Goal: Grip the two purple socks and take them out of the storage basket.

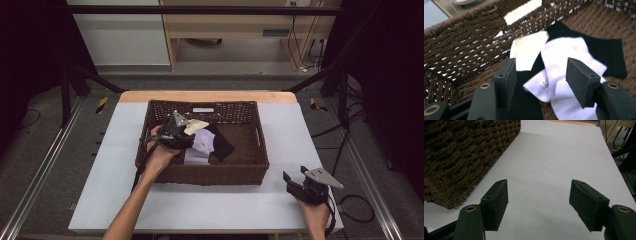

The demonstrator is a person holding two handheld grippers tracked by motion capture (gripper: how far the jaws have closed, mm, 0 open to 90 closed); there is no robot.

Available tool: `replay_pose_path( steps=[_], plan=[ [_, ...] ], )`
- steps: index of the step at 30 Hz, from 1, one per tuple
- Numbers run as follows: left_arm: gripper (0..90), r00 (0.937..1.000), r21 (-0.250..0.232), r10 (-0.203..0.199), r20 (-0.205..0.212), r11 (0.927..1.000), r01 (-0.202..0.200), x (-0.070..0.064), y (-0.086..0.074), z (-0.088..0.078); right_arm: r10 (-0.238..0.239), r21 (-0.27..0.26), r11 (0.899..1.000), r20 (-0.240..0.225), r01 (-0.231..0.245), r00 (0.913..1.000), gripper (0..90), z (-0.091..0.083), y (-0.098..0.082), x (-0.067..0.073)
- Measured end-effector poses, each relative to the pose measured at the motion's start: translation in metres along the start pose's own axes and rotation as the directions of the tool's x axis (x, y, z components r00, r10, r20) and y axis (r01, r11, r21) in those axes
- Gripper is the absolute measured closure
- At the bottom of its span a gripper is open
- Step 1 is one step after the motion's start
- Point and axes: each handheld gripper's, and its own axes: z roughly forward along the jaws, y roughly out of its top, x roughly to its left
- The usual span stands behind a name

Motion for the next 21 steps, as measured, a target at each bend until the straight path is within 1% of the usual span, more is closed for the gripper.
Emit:
replay_pose_path(
  steps=[1,2,3,4,5,8,9,11,15,17,18,21],
  plan=[
    [41.8,0.9994,0.006,0.031,-0.015,0.9995,-0.030,-0.002,0.000,0.001,0.000,0.001,1.000,-0.001,0.000,1.0000,31.4,0.000,0.000,0.000],
    [42.4,0.9985,0.020,0.052,-0.018,0.9985,-0.052,-0.005,0.000,0.003,-0.001,0.001,1.000,0.000,0.001,1.0000,31.3,0.000,0.000,0.000],
    [43.6,0.9979,0.029,0.061,-0.019,0.9978,-0.061,-0.006,0.000,0.003,-0.001,0.001,1.000,0.000,0.001,1.0000,31.2,0.000,0.000,0.000],
    [43.8,0.9979,0.029,0.061,-0.019,0.9978,-0.061,-0.006,0.000,0.003,0.001,0.003,1.000,0.001,-0.001,1.0000,31.1,0.000,0.000,0.000],
    [44.1,0.9975,0.046,0.070,-0.013,0.9965,-0.069,-0.007,0.000,0.005,0.002,0.003,1.000,0.001,-0.002,1.0000,31.1,0.000,0.000,-0.001],
    [45.2,0.9980,0.075,0.063,0.009,0.9952,-0.063,-0.007,0.000,0.007,0.002,0.001,1.000,0.000,-0.002,1.0000,30.8,0.000,0.000,0.000],
    [45.2,0.9985,0.091,0.050,0.020,0.9945,-0.052,-0.007,0.000,0.008,0.002,0.001,1.000,0.000,-0.002,1.0000,30.6,0.000,0.000,0.000],
    [45.0,0.9980,0.106,0.053,0.036,0.9928,-0.056,-0.007,-0.001,0.009,0.004,0.002,1.000,0.000,-0.004,1.0000,30.1,0.000,0.000,0.000],
    [43.9,0.9954,0.126,0.073,0.062,0.9887,-0.080,-0.009,-0.001,0.011,0.002,0.003,1.000,0.002,-0.002,1.0000,28.9,0.000,0.000,0.000],
    [43.4,0.9943,0.139,0.077,0.074,0.9865,-0.086,-0.009,-0.001,0.012,0.000,0.004,1.000,0.003,0.000,1.0000,28.7,0.000,0.000,0.000],
    [43.3,0.9943,0.139,0.077,0.074,0.9865,-0.086,-0.009,-0.001,0.012,0.000,0.004,1.000,0.003,0.000,1.0000,28.7,0.000,0.000,0.000],
    [44.3,0.9917,0.186,0.068,0.109,0.9787,-0.087,-0.009,-0.001,0.018,0.002,0.004,1.000,0.001,-0.002,1.0000,28.7,0.000,0.000,0.000]
  ],
)
